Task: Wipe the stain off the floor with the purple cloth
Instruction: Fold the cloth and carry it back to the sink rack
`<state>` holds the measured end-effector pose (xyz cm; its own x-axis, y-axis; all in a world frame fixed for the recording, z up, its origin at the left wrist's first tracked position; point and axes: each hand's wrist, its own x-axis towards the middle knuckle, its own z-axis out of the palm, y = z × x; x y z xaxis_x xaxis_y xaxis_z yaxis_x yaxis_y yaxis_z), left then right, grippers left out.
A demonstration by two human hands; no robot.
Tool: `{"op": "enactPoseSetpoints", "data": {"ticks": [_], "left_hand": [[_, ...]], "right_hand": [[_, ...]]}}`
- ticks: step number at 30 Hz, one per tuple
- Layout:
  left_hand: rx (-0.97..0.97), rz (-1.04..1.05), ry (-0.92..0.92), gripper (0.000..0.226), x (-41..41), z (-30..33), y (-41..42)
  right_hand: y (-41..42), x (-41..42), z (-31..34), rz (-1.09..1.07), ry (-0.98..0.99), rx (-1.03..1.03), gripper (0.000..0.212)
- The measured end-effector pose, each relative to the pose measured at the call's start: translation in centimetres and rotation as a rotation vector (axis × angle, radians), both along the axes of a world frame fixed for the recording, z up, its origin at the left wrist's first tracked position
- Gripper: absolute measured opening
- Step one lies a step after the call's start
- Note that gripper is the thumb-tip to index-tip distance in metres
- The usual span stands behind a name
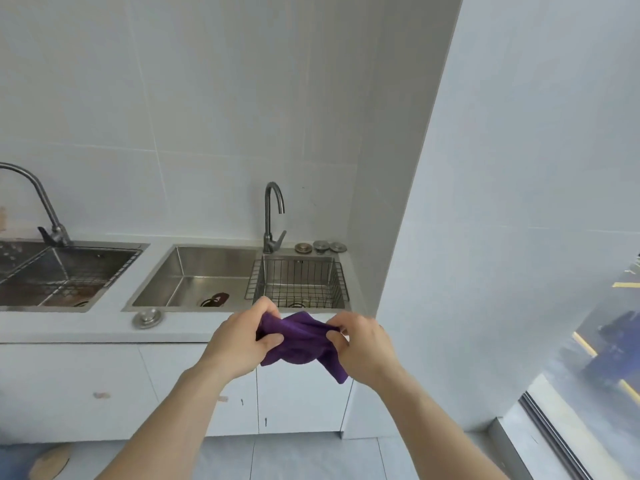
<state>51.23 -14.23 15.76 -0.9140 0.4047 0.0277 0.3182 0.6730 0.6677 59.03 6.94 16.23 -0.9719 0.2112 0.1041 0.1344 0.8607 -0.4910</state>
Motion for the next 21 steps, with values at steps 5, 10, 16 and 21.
{"op": "enactPoseSetpoints", "data": {"ticks": [5,10,16,21], "left_hand": [[0.036,-0.011,0.041,0.025,-5.8,1.6,-0.7],[0.065,-0.049,0.065,0.026,-11.6,2.2,-1.3],[0.026,-0.058,0.072,0.019,-17.1,0.7,-1.0],[-0.026,-0.029,0.059,0.016,-22.0,-2.1,0.5]], "right_hand": [[-0.8,-5.4,1.6,-0.025,0.026,0.011,0.018],[-1.6,-10.9,2.7,-0.06,0.049,0.011,0.017],[-1.6,-15.9,1.2,-0.102,0.044,-0.009,0.02],[-0.5,-20.9,-1.7,-0.112,-0.009,-0.021,0.019]]}}
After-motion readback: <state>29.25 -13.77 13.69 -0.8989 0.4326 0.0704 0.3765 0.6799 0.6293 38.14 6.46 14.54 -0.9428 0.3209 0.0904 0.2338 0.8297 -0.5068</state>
